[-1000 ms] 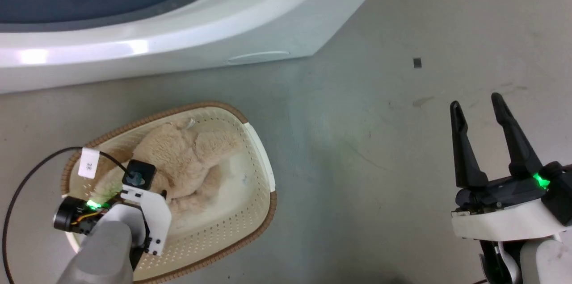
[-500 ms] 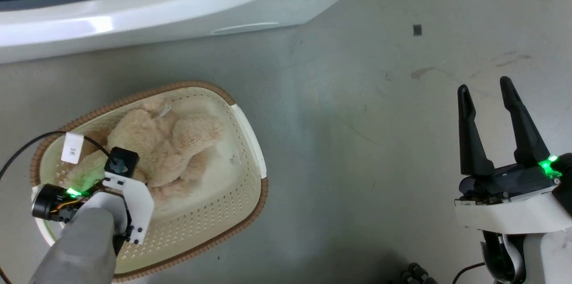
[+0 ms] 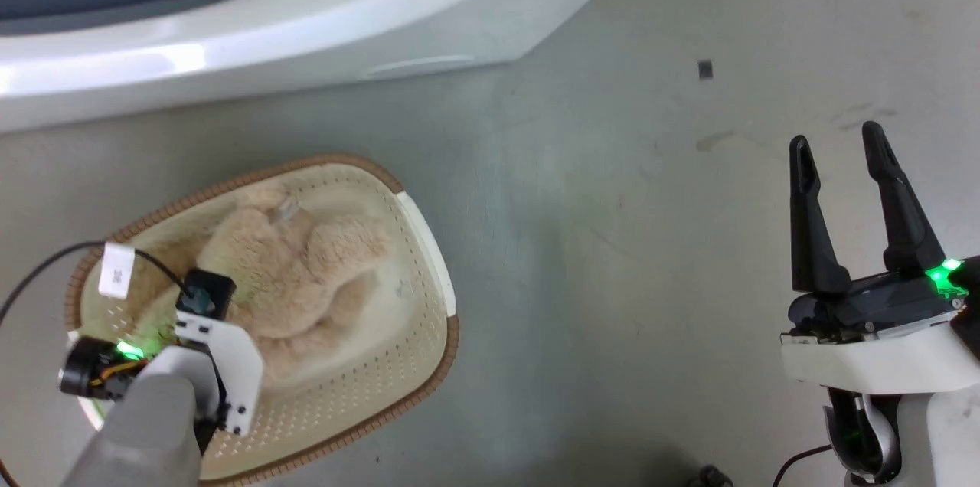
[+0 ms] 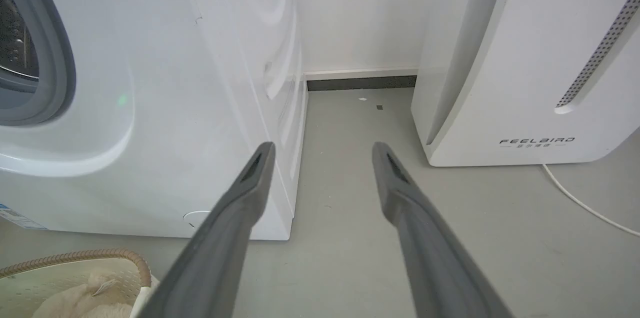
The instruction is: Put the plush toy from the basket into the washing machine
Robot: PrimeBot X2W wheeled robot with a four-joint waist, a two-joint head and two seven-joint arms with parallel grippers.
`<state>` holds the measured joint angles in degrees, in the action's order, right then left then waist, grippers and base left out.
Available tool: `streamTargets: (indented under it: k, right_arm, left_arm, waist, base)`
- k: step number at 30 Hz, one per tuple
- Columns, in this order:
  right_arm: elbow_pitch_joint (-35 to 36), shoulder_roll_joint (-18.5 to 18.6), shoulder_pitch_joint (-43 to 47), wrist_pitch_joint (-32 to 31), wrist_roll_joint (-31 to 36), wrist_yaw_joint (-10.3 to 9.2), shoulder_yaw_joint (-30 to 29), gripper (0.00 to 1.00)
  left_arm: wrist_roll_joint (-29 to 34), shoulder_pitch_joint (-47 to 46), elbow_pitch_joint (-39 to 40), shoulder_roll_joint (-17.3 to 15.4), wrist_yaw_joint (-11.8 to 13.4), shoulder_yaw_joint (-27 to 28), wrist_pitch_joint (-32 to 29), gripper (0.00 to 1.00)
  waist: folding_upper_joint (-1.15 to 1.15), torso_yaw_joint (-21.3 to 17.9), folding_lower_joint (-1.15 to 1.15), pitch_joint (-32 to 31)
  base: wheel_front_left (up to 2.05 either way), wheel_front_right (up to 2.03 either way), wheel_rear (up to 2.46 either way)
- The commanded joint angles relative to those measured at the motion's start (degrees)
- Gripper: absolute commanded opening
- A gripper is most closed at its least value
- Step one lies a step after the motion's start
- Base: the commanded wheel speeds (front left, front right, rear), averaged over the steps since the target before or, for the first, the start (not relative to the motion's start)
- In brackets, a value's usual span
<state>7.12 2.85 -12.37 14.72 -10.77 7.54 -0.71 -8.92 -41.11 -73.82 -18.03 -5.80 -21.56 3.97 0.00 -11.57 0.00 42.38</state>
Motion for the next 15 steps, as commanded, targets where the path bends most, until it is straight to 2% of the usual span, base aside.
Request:
streamTargets:
  k: [1,11,15]
  right_arm:
    - [-0.28,0.03,-0.44,0.28,-0.26,-0.05,-0.11,1.0]
    - [-2.76,0.03,2.47,0.28,0.02,-0.05,-0.28,1.0]
    - [-3.71,0.03,3.92,0.28,0.33,-0.05,-0.25,1.0]
  left_arm:
    - [-0.42,0.94,-0.11,0.51,-0.12,0.04,0.92,0.0]
    - [-3.76,6.94,0.06,3.11,0.17,1.67,9.17,0.0]
    - [-4.38,9.34,1.8,4.04,0.43,1.89,10.71,0.0]
  waist:
    - [0.0,0.27,0.0,-2.41]
    - [0.0,1.61,0.0,-14.14]
    - [0.0,2.89,0.0,-18.42]
  base:
    - [0.0,0.0,0.0]
    - [0.0,0.0,0.0]
    - [0.0,0.0,0.0]
